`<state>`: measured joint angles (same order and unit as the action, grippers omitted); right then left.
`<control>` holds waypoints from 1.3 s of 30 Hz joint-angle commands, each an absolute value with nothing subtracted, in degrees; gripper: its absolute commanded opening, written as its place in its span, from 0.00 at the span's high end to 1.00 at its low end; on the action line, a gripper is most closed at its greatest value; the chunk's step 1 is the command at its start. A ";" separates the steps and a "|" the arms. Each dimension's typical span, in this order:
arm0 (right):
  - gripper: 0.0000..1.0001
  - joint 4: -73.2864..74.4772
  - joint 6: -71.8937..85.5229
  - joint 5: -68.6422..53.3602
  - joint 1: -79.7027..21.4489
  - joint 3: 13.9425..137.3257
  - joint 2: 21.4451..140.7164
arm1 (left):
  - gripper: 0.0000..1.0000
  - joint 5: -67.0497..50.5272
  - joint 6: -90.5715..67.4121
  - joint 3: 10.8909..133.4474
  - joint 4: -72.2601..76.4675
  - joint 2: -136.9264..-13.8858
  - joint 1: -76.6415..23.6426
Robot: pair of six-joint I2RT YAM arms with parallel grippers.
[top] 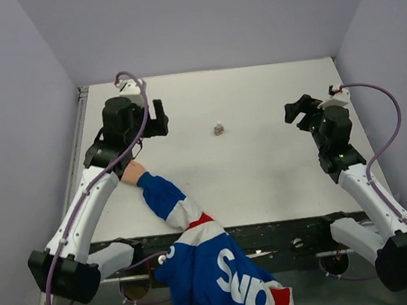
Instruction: Paint the nails
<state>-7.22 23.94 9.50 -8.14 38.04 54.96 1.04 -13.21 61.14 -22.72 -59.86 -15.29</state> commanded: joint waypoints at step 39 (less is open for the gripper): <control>0.07 -8.53 25.14 5.71 -7.91 35.51 52.03 | 0.37 5.10 -1.41 122.25 -40.78 -132.62 -36.48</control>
